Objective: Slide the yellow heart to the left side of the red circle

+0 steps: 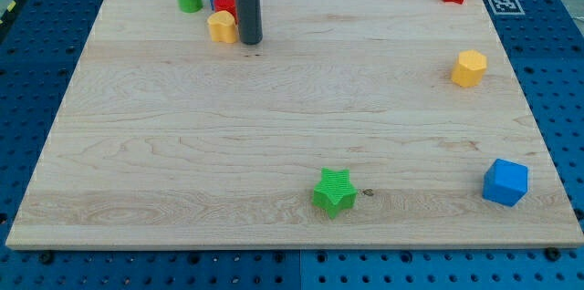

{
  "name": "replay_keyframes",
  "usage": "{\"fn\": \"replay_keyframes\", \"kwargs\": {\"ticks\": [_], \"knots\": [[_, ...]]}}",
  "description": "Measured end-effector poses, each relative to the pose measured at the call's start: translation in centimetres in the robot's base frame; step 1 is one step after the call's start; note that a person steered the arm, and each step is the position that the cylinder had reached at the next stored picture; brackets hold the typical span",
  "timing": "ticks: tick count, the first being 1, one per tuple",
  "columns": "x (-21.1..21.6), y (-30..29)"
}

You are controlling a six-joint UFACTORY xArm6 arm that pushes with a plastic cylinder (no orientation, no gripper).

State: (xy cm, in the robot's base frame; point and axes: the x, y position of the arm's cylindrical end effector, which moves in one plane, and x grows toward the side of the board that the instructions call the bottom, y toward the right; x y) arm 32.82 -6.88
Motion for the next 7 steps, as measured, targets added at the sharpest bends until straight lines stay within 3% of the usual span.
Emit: {"fn": "replay_keyframes", "kwargs": {"ticks": [7], "knots": [[-1.7,-8.2]]}}
